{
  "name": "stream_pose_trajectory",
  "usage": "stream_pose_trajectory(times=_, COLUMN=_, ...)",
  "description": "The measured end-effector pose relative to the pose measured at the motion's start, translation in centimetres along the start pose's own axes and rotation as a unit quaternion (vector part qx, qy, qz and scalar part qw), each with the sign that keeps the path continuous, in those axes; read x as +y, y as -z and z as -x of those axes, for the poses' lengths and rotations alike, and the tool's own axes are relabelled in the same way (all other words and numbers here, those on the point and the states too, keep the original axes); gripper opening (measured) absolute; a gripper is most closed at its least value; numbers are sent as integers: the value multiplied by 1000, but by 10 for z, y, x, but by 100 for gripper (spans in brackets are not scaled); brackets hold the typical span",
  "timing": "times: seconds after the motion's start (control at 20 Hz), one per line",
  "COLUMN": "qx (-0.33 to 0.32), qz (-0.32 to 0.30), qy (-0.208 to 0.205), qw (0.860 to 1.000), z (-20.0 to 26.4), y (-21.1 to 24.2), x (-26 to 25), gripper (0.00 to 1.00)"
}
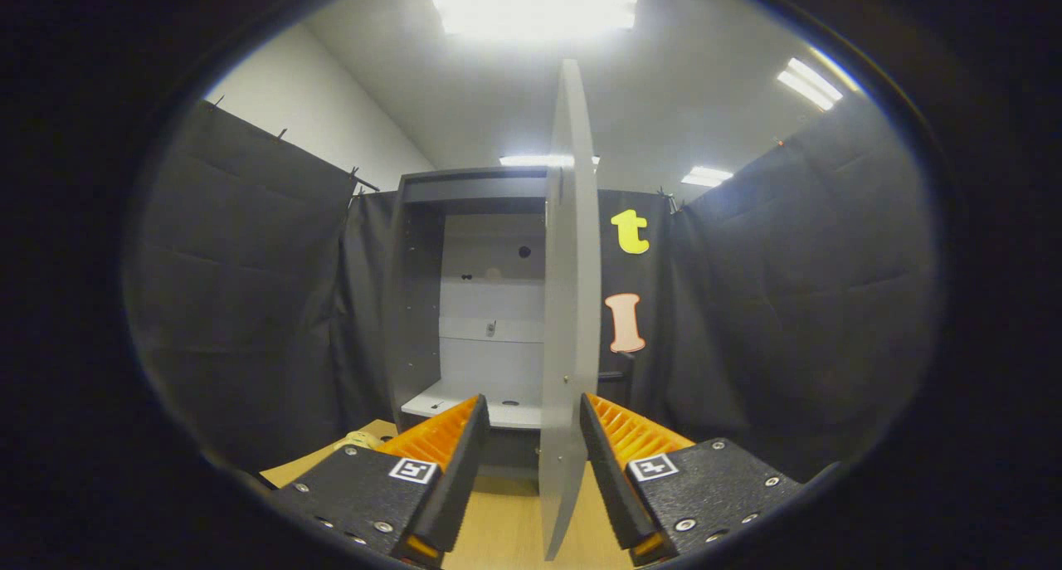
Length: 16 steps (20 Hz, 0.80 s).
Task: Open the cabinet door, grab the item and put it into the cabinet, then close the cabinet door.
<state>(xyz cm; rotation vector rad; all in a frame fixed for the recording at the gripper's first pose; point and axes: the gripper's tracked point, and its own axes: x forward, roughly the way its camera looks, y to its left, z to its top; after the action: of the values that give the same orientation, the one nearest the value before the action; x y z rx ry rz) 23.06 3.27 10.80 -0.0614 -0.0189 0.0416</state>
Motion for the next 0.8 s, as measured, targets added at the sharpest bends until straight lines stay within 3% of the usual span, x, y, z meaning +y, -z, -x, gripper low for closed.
stream_pose_trajectory(times=0.1, qx=0, qz=-7, qy=-16, qw=1000, z=-8, y=12, x=11, gripper=88)
stream_pose_trajectory(times=0.15, qx=3, qz=-9, qy=-26, qw=1000, z=-9, y=16, x=20, gripper=91)
stream_pose_trajectory(times=0.8, qx=38, qz=-47, qy=-71, qw=996, z=-40, y=109, x=110, gripper=93)
